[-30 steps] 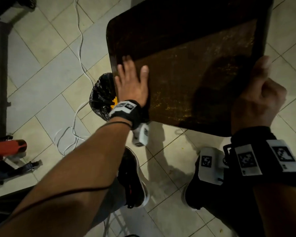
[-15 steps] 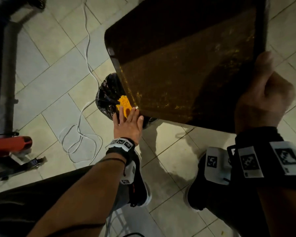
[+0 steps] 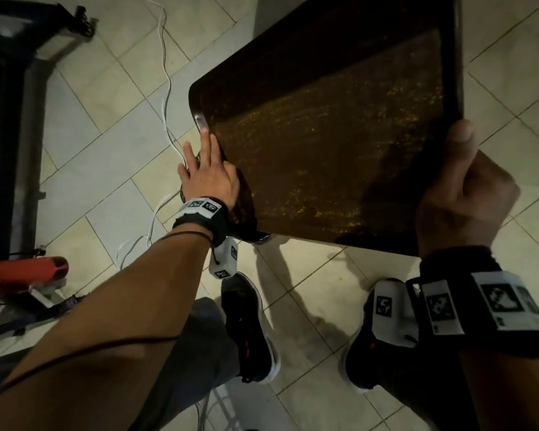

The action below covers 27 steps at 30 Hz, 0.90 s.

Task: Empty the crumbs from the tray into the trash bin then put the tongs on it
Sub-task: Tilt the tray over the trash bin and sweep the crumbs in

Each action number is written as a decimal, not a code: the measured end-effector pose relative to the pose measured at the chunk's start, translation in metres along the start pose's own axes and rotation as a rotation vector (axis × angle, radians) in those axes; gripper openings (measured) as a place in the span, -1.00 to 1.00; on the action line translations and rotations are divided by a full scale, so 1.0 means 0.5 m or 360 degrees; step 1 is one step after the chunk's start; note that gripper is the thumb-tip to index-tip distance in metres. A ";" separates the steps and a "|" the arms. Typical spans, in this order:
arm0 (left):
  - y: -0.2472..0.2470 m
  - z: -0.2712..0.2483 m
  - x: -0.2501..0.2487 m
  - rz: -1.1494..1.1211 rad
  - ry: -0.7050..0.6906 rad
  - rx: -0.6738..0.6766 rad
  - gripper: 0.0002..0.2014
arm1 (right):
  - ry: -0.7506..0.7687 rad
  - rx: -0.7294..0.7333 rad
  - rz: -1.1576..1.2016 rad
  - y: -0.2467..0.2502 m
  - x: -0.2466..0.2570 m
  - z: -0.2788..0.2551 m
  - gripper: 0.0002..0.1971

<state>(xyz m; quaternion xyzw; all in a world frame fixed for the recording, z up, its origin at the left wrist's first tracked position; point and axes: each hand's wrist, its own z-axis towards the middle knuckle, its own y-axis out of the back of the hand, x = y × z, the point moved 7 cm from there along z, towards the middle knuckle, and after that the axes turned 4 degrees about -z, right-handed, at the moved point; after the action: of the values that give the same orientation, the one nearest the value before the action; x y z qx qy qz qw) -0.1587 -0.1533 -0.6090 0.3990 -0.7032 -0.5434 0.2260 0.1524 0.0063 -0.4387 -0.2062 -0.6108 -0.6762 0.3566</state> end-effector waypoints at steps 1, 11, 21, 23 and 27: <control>-0.015 -0.004 -0.002 0.0018 -0.0018 0.0072 -0.35 | 0.0012 0.0012 -0.0001 0.001 0.001 0.004 -0.44; -0.183 -0.159 -0.012 0.0112 -0.0094 0.0558 -0.31 | -0.0070 -0.0048 0.0233 0.004 -0.002 0.013 -0.44; -0.152 -0.186 0.019 0.0094 0.0073 0.0568 -0.39 | 0.0063 -0.0099 0.0144 0.031 0.044 0.010 -0.42; -0.137 -0.185 0.014 -0.0007 0.0010 0.0486 -0.39 | 0.0032 -0.0097 0.0165 0.036 0.042 0.009 -0.40; -0.130 -0.178 -0.033 -0.0272 -0.0227 0.0403 -0.38 | 0.0003 -0.0111 0.0189 0.045 0.035 0.004 -0.40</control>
<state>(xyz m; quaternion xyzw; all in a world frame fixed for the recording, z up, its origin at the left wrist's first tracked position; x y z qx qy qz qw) -0.0616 -0.1979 -0.6411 0.4430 -0.7438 -0.4946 0.0765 0.1572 0.0043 -0.4107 -0.2538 -0.5733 -0.6750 0.3890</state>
